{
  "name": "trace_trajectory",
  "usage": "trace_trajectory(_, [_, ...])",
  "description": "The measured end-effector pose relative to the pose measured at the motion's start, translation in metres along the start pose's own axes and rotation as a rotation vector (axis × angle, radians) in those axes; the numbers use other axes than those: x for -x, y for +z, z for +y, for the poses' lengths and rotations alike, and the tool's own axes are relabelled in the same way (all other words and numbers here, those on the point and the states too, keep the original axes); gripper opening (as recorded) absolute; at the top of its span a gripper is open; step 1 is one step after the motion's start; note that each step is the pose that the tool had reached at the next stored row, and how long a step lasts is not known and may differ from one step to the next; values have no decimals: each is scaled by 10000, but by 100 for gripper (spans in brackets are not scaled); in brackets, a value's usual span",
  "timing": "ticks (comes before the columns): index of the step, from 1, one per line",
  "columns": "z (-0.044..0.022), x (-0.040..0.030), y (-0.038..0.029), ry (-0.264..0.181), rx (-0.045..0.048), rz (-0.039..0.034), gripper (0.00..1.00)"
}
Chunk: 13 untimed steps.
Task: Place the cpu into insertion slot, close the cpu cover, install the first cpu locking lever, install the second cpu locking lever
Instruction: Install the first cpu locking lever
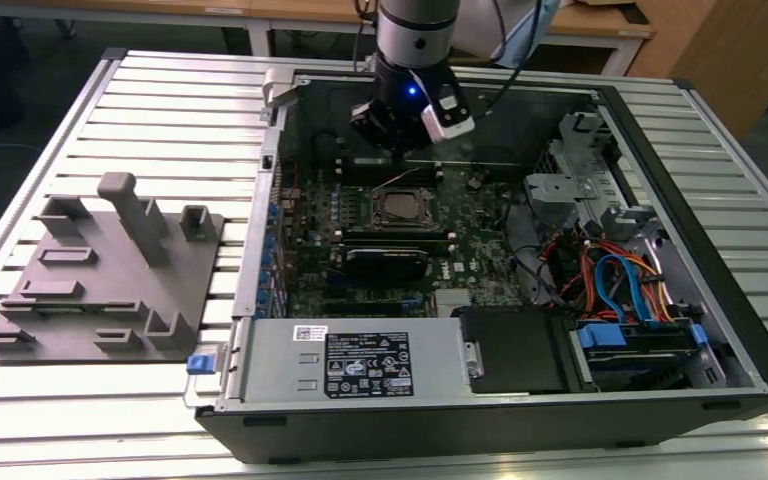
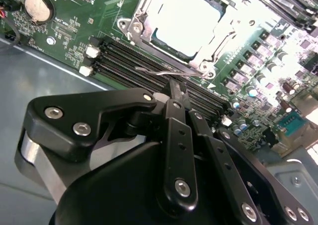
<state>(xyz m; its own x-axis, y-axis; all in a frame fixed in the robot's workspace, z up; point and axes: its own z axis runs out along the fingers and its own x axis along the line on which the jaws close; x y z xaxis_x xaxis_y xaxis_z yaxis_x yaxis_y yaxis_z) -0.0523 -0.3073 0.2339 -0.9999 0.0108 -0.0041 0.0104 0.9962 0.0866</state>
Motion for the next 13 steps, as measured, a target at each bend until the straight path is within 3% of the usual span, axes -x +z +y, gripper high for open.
trace_trajectory(13, [-5,85,67,4,1,-1,10])
